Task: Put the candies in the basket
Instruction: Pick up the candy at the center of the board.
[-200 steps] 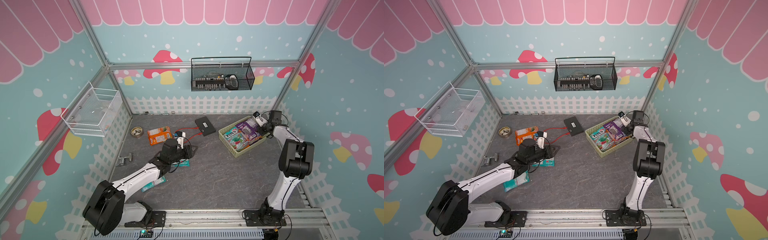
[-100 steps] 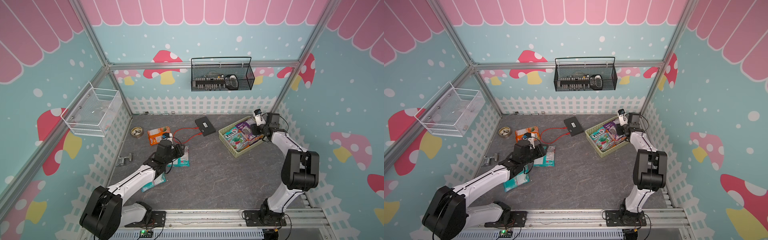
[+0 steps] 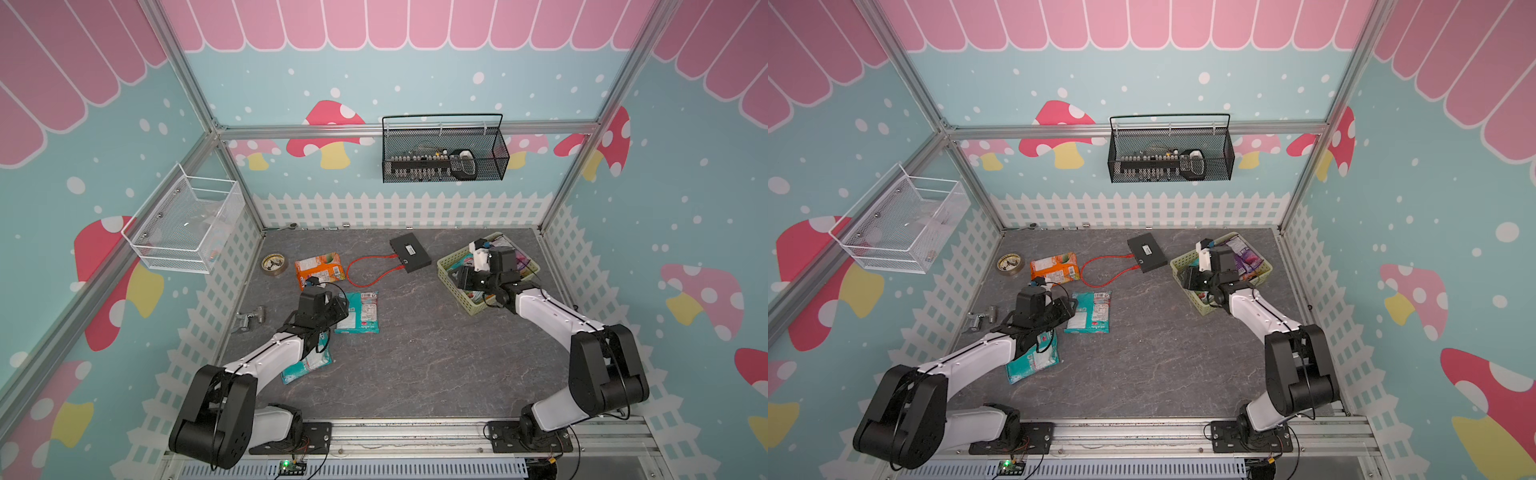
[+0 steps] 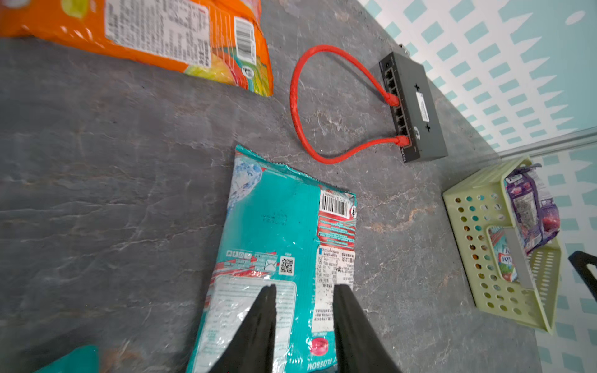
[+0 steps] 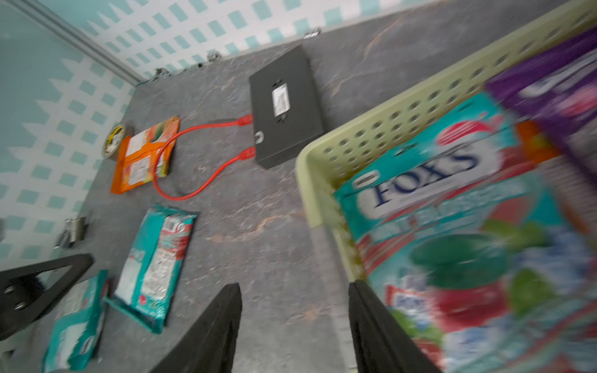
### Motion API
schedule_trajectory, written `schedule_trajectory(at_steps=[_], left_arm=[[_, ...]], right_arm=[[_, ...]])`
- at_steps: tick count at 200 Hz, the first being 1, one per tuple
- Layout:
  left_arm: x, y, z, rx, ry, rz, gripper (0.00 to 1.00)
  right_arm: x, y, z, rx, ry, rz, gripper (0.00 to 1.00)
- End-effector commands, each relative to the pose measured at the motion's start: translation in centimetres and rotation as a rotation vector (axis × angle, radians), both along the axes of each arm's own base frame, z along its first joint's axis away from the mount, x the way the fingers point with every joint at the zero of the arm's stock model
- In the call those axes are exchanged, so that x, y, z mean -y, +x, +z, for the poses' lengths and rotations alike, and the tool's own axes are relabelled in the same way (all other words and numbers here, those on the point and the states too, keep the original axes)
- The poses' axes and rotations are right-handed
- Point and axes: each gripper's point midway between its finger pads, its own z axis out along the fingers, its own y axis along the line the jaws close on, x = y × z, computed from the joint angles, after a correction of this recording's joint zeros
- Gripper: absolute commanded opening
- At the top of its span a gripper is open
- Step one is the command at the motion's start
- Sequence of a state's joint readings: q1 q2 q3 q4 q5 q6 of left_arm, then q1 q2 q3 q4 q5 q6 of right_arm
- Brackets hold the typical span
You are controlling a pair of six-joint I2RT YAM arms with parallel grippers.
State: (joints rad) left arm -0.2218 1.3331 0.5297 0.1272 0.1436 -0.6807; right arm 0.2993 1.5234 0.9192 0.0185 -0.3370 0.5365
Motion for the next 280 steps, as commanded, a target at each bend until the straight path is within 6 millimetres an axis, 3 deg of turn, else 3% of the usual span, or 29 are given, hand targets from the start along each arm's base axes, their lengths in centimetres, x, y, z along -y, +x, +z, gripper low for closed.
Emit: schedule_trajectory(at_steps=[1,64,111,116,130,179,215,249,280], left_arm=[[0.2,0.4,-0.8,-0.011,-0.014,-0.019,0.33],[0.1,-0.4,-3.6,-0.09,-0.01,-0.018,0.35],[0.2,-1.5,-5.0,-0.127,-0.026,-0.027,0.36],[0.3,-1.6,-5.1,-0.132,-0.028,-0.031,0.36],[0.5,-1.8,-5.6,-0.149,-0.033,-0.039,0.37],[0.6,-2.3,-6.3,-0.171,-0.037,-0.051,0.39],[0.5,-2.5,-6.5,-0.167,-0.032,-0.049,0.4],[0.9,-2.7,-6.8,-0.178,-0.056,-0.056,0.4],[1.3,-2.8,-6.4,-0.175,-0.082,-0.067,0.4]], right_arm=[[-4.3,-1.7,1.7,0.034,0.113,0.034,0.59],[-15.4,-5.3,-3.0,-0.038,0.101,0.221,0.67],[-20.8,-5.8,-5.1,-0.057,0.099,0.304,0.55],[-21.1,-5.8,-6.8,-0.089,0.084,0.303,0.55],[-21.8,-5.5,-8.2,-0.112,0.08,0.294,0.55],[-22.5,-4.1,-10.7,-0.145,0.072,0.241,0.54],[-23.8,-4.3,-11.7,-0.185,0.12,0.264,0.51],[-24.1,-3.8,-11.9,-0.168,0.148,0.258,0.37],[-24.1,-3.4,-11.5,-0.123,0.132,0.27,0.06]])
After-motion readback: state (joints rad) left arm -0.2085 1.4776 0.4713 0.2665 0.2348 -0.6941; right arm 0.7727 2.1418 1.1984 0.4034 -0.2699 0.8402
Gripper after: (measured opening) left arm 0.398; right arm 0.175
